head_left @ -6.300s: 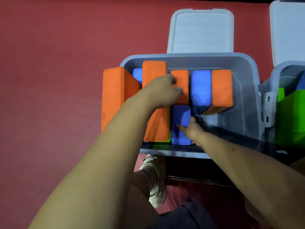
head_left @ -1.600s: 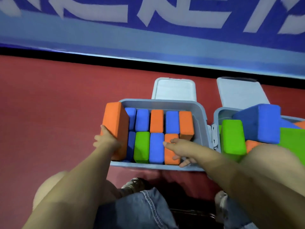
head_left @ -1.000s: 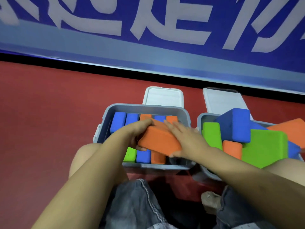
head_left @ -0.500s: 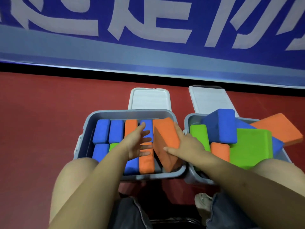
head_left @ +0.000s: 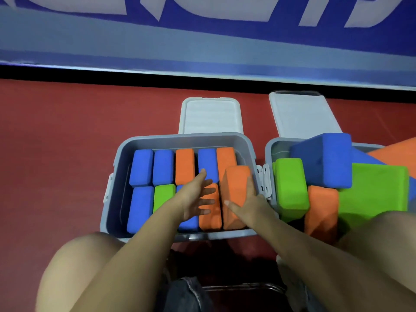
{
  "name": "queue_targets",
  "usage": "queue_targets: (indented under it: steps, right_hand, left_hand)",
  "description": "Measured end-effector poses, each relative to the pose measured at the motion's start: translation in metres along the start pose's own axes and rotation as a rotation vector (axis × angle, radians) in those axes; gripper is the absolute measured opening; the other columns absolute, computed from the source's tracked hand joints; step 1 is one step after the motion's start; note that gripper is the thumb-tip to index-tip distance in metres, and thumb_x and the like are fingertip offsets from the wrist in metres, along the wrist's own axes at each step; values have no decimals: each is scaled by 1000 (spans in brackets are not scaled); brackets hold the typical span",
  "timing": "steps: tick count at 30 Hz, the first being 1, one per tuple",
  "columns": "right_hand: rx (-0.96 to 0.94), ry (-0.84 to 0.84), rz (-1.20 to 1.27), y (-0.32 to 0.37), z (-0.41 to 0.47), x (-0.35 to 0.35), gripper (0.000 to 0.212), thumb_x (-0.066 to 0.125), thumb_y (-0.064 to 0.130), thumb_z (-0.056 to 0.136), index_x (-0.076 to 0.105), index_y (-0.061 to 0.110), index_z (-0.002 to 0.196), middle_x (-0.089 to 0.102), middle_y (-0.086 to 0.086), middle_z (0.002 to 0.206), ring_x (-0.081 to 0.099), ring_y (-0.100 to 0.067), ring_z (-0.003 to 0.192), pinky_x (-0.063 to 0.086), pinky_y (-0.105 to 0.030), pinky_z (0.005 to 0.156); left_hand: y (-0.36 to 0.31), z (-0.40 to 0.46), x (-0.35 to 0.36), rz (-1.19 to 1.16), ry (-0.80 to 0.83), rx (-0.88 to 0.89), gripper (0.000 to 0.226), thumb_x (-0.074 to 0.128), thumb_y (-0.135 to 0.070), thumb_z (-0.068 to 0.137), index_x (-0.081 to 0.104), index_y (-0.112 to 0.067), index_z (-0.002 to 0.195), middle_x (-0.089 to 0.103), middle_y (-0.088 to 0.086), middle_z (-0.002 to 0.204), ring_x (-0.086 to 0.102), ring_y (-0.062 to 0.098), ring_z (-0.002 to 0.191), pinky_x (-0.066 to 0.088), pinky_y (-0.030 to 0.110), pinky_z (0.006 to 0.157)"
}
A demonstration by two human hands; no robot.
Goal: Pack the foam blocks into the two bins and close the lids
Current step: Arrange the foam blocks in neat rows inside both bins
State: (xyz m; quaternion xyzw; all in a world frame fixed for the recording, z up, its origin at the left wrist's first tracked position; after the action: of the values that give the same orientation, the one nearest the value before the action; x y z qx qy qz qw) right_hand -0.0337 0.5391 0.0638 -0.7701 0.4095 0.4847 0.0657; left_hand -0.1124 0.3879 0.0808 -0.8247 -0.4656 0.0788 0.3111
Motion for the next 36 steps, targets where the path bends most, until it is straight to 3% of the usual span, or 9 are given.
queue_targets:
  steps: [5, 9, 12, 15, 24, 28, 30, 34, 36]
  right_hand:
    - [-83, 286, -60, -7, 12, 45, 94, 50, 46, 92, -26, 28, 146, 36, -26, 142, 51, -33, 121, 40, -36, 99]
    - [-117, 322, -100, -18, 25, 52, 86, 49, 36, 95, -18, 26, 148, 53, -22, 131, 57, -31, 114, 44, -31, 94]
    - [-125, 325, -113, -20, 33, 57, 85, 49, 36, 95, -15, 26, 149, 52, -22, 130, 56, -31, 114, 44, -31, 93]
    - [-148, 329, -173, -19, 39, 59, 84, 47, 36, 96, -16, 24, 150, 48, -22, 130, 55, -31, 114, 43, -31, 91]
    - [-166, 423, -294, -13, 53, 54, 83, 44, 20, 92, -16, 19, 150, 64, -16, 111, 62, -29, 91, 45, -33, 69]
    - [-118, 509, -347, -6, 52, 56, 80, 44, 21, 93, -11, 21, 150, 61, -13, 117, 57, -22, 83, 44, -30, 69]
    - [-109, 539, -299, -4, 47, 55, 76, 44, 19, 94, -4, 19, 153, 59, -7, 100, 57, -20, 80, 44, -29, 65]
    - [-130, 543, -67, -10, 35, 43, 78, 44, 19, 96, -15, 31, 146, 55, -4, 84, 48, -14, 72, 35, -13, 49]
    - [-102, 464, -69, -23, 31, 47, 71, 44, 18, 94, 4, 28, 152, 62, -11, 106, 58, -21, 90, 46, -20, 69]
  left_hand:
    - [10, 25, 15, 69, 37, -40, 64, 22, -63, 96, 42, -25, 143, 50, -3, 139, 53, 22, 116, 39, 37, 86]
    - [20, 39, 25, 98, 47, -89, 64, 21, -64, 96, 42, -24, 142, 50, -5, 140, 52, 21, 123, 40, 35, 85]
    - [27, 51, 29, 101, 50, -121, 68, 18, -67, 94, 43, -25, 142, 50, -4, 143, 48, 19, 128, 37, 39, 95]
    - [33, 59, 31, 133, 20, -158, 72, 14, -69, 93, 42, -25, 143, 44, -6, 147, 39, 18, 136, 23, 46, 110]
    - [41, 68, 58, 108, 55, -267, 72, 8, -62, 97, 25, -18, 152, 23, 0, 159, 16, 16, 147, 8, 39, 120]
    - [33, 65, 65, 120, 11, -238, 71, 9, -63, 96, 38, -22, 146, 33, 0, 154, 24, 19, 145, 13, 43, 118]
    - [21, 65, 61, 102, -37, -178, 72, 10, -64, 96, 42, -20, 143, 40, -2, 151, 30, 18, 142, 16, 45, 116]
    - [3, 55, 45, 73, -166, -81, 70, 13, -62, 97, 47, -19, 140, 48, 2, 144, 44, 22, 131, 27, 46, 106]
    - [1, 48, 37, 39, -232, -62, 67, 17, -59, 98, 46, -17, 140, 49, 6, 142, 49, 25, 125, 32, 44, 101]
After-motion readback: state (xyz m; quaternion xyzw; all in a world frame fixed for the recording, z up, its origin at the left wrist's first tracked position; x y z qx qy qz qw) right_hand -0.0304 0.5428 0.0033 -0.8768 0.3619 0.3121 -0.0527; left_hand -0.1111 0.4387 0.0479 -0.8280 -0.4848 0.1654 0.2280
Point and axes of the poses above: each hand's wrist, its own z-axis towards the middle knuckle, its own x-axis out of the palm, y = z × x, the point moved 7 cm from there along z, towards the middle knuckle
